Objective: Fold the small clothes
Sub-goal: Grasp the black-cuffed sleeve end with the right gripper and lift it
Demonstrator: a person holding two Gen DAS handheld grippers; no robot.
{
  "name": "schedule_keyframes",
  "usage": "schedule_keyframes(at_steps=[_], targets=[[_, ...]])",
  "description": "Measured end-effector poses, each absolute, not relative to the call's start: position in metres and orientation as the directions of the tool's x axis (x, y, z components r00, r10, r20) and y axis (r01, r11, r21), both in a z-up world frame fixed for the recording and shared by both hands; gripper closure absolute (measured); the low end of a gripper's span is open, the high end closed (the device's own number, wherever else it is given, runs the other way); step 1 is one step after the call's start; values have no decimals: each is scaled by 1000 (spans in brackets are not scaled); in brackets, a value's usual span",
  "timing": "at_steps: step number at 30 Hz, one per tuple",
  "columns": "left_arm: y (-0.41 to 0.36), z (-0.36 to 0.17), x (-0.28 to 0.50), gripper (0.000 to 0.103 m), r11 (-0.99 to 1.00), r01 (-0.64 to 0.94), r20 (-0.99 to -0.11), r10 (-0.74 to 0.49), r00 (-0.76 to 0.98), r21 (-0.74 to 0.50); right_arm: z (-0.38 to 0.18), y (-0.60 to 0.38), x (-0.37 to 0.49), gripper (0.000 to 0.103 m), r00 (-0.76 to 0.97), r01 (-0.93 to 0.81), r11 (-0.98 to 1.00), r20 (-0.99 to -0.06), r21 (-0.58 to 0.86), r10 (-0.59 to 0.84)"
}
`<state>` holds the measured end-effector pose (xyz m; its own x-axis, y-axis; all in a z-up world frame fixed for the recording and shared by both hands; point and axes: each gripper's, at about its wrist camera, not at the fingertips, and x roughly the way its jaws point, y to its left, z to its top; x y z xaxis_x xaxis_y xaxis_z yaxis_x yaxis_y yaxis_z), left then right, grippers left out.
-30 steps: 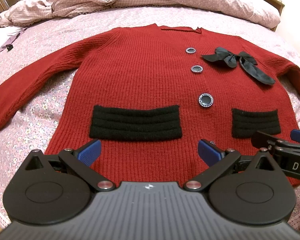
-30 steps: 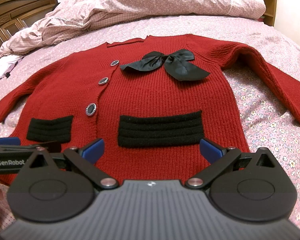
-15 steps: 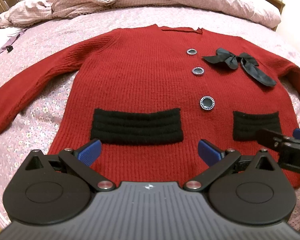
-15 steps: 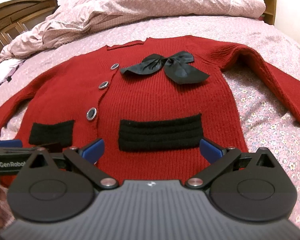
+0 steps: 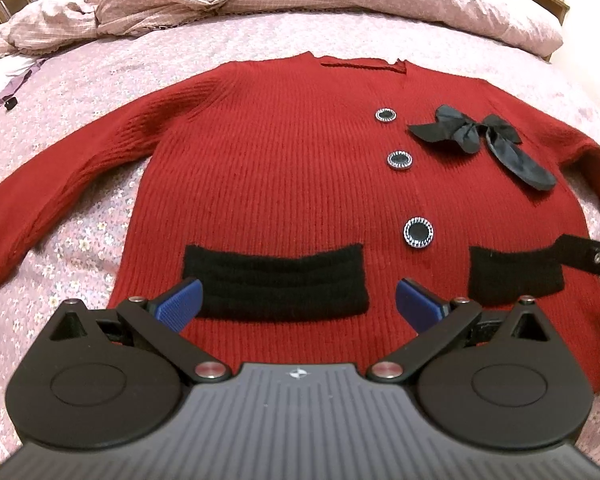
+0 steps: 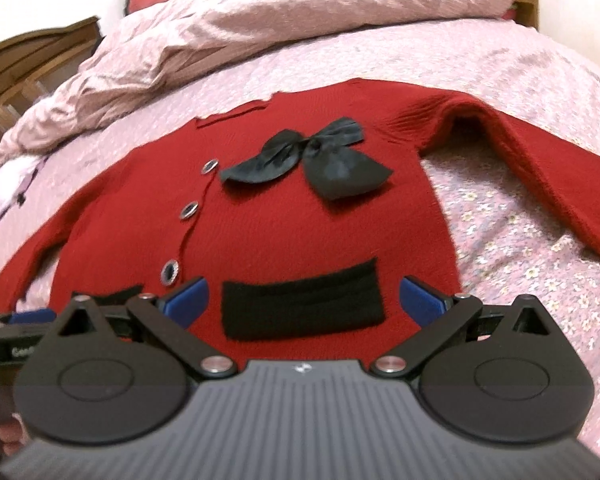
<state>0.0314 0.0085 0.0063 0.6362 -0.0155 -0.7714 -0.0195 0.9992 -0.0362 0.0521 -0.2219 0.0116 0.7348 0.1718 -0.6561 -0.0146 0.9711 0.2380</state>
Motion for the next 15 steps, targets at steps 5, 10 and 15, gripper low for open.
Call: schedule_keyframes(at_steps=[5,10,15], targets=[[9,9,38,0,999,-9,-765,-22,644,-37,14,-243,67,0,738,53,967,-662,249,130],[13,6,46,0,999,-14,-773,-14,634,-29,15,-265,79,0,742,115,948,-660,296,116],[19,4,55,0,999,-25,-781,0,624,-20,14,-284,88,0,750,177,929,-656,325,87]])
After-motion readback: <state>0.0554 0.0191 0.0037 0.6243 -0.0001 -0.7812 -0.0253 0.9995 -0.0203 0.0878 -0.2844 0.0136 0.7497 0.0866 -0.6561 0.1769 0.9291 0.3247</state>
